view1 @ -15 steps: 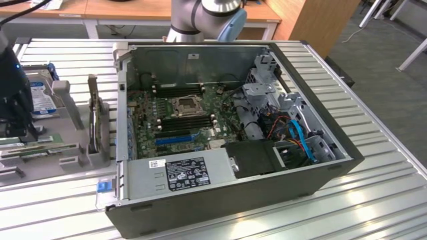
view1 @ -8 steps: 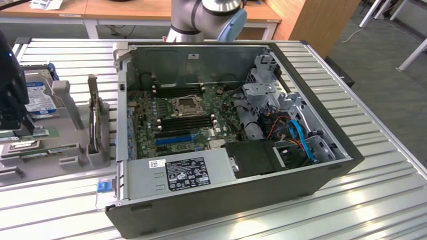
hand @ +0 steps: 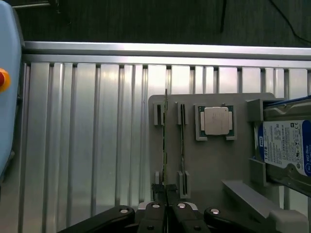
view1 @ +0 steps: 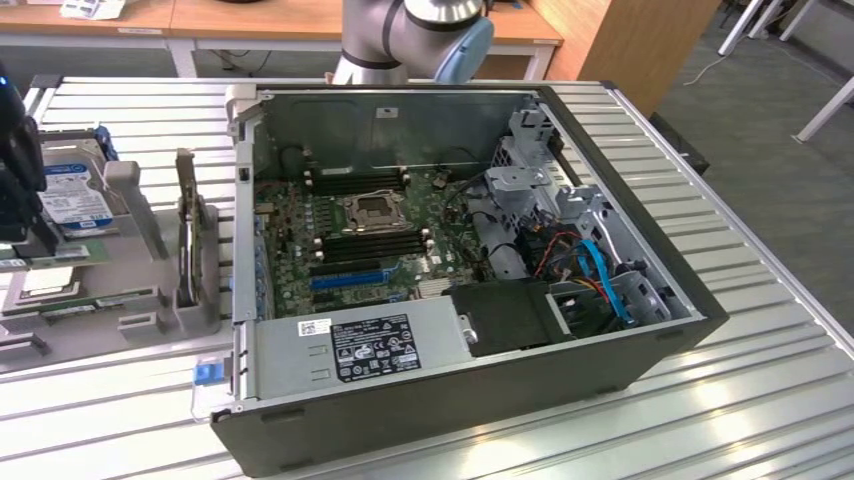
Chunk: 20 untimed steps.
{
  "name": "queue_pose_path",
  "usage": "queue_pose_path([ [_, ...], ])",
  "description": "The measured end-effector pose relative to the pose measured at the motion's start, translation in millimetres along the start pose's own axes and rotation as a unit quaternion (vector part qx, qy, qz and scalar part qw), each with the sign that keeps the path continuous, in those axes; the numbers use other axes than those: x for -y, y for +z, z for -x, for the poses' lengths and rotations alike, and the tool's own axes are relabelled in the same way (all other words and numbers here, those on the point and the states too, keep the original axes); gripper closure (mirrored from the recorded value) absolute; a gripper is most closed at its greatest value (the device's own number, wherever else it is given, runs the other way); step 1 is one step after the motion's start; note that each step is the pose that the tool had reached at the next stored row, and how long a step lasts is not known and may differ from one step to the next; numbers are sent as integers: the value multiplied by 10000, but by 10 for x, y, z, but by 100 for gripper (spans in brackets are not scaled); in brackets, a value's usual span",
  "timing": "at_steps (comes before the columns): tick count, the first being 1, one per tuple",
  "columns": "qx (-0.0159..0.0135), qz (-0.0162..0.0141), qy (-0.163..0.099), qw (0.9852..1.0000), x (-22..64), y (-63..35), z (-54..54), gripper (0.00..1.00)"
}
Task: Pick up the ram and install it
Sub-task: 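Pick up the ram and move it above insertion slot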
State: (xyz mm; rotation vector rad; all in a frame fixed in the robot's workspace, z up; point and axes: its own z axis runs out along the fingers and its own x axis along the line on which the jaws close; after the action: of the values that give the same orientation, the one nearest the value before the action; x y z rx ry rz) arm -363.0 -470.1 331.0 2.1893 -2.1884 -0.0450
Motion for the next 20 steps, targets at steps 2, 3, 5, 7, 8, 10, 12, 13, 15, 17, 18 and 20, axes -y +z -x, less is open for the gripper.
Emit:
queue_pose_path([
  [2,1,0,7,10000,-3,-51,0,88],
  [3,1,-1,9,10000,-4,-76,-1,88],
  [5,1,0,15,10000,-7,-129,-1,88],
  [7,1,0,19,10000,-10,-185,-2,88],
  [8,1,0,20,10000,-11,-209,-2,88],
  [10,2,-1,22,10000,-13,-255,-3,88],
  [12,2,0,23,10000,-16,-301,-4,88],
  [13,2,0,24,10000,-17,-323,-4,88],
  [15,1,0,26,10000,-20,-369,-4,88],
  [17,2,0,28,10000,-22,-412,-5,88],
  [18,2,0,28,10000,-23,-433,-5,88],
  [20,2,0,29,10000,-25,-475,-5,88],
])
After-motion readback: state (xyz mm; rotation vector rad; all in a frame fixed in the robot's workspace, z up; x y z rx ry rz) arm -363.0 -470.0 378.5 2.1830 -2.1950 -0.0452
